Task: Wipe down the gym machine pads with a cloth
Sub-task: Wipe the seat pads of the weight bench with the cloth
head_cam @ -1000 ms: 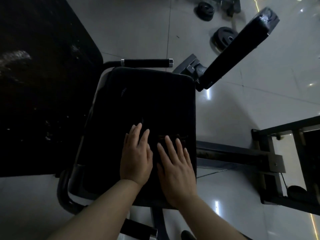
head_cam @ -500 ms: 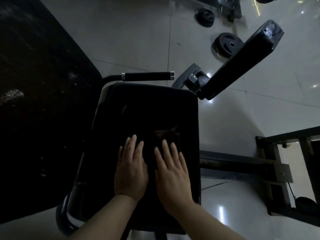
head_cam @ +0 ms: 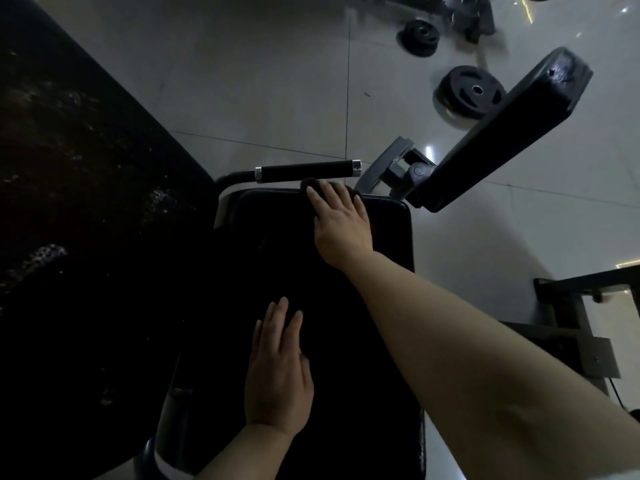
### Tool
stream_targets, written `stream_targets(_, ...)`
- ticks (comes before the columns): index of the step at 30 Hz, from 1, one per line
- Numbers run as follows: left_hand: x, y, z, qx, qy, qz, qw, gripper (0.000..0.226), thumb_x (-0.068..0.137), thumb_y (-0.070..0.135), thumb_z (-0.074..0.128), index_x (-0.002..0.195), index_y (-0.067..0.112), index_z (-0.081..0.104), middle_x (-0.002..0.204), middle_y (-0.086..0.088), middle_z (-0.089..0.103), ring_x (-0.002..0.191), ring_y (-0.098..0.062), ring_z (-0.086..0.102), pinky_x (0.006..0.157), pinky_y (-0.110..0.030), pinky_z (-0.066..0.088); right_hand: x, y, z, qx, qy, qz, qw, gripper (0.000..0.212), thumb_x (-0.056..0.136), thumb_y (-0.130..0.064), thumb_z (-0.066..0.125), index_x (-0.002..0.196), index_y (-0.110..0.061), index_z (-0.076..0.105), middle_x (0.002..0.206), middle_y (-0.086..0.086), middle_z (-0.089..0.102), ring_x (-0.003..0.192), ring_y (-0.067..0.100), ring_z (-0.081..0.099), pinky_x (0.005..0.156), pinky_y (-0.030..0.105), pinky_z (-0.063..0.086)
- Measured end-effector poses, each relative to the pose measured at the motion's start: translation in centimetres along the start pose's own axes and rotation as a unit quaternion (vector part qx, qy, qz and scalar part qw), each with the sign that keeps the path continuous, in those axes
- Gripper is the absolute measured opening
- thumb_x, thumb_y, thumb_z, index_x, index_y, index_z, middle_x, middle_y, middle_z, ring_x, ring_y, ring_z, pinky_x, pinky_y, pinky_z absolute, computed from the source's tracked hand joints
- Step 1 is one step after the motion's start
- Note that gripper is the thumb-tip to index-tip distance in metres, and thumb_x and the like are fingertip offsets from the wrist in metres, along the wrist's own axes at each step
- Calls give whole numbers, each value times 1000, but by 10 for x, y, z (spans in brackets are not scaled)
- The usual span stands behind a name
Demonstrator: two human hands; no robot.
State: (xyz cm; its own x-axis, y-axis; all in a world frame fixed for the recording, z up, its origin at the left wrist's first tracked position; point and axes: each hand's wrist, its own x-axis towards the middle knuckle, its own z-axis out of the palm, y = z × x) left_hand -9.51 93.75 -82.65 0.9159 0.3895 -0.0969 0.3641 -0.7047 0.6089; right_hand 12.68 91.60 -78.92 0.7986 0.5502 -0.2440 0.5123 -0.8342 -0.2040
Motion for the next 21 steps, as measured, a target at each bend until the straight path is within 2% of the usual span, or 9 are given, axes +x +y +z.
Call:
stream_targets(2, 0, -1, 0, -10, 2, 3, 1000, 58, 85, 13, 40, 142, 16, 40, 156, -1, 22, 144, -8, 5, 116, -36, 8, -20, -1, 3, -4, 2, -20, 1000, 60, 98, -23, 36, 151, -32, 10, 160, -8, -4, 146, 14, -11, 115, 35, -8)
stream_targets(6, -1, -7, 6, -23, 30, 25, 999, 50, 85, 13, 53, 135, 10, 46, 151, -9, 33, 143, -21, 20, 120, -37, 12, -107, 1, 25, -19, -16, -91, 996, 61, 94, -25, 36, 151, -32, 13, 159, -9, -4, 146, 14, -9, 118, 35, -4)
stream_targets(9, 0, -8, 9, -63, 66, 27, 995, 40, 94, 18, 31, 132, 10, 41, 146, -12, 39, 140, -22, 25, 115, -35, 14, -171, -3, 43, -12, -28, -107, 994, 62, 86, -32, 37, 148, -30, 27, 158, -6, 14, 146, 18, 10, 115, 36, 9)
stream_targets(11, 1, -7, 8, -96, 85, 15, 992, 40, 96, 20, 24, 132, 12, 37, 145, -11, 40, 140, -19, 25, 114, -35, 18, -174, -1, 44, -10, -39, -106, 994, 60, 86, -34, 37, 146, -29, 31, 157, -5, 21, 145, 18, 16, 115, 37, 13)
stream_targets(13, 1, -6, 9, -116, 99, 18, 988, 39, 97, 22, 23, 133, 14, 35, 145, -10, 40, 140, -18, 26, 113, -41, 23, -145, -5, 35, -11, -18, -111, 994, 58, 90, -33, 31, 148, -30, 28, 158, -6, 16, 145, 16, 10, 118, 38, 13)
stream_targets(16, 0, -7, 9, -145, 124, 26, 981, 39, 96, 24, 33, 134, 16, 35, 144, -11, 39, 139, -20, 28, 111, -48, 34, -92, -14, 24, 20, -14, -39, 999, 56, 99, -29, 29, 151, -32, 11, 160, -10, -4, 146, 12, -10, 119, 37, -1)
stream_targets(17, 0, -7, 7, -167, 132, 22, 977, 39, 96, 24, 35, 134, 17, 35, 145, -9, 38, 139, -19, 29, 111, -43, 34, -89, -18, 26, 24, -13, -24, 999, 56, 100, -29, 29, 152, -31, 9, 159, -10, -7, 145, 13, -13, 119, 37, -3)
stream_targets(19, 1, -6, 1, -213, 155, 10, 965, 37, 100, 33, 29, 134, 19, 36, 144, -5, 39, 137, -17, 32, 110, -29, 31, -109, -26, 37, 38, 9, -25, 999, 55, 98, -31, 25, 152, -27, 14, 160, -6, -3, 145, 15, -11, 120, 39, 2)
stream_targets(21, 0, -4, -5, -238, 178, -5, 955, 43, 101, 40, 22, 134, 20, 40, 142, -5, 41, 134, -17, 35, 108, -18, 28, -157, -38, 53, 32, 28, -42, 998, 58, 93, -36, 26, 149, -23, 28, 159, -2, 12, 146, 19, 3, 118, 41, 13)
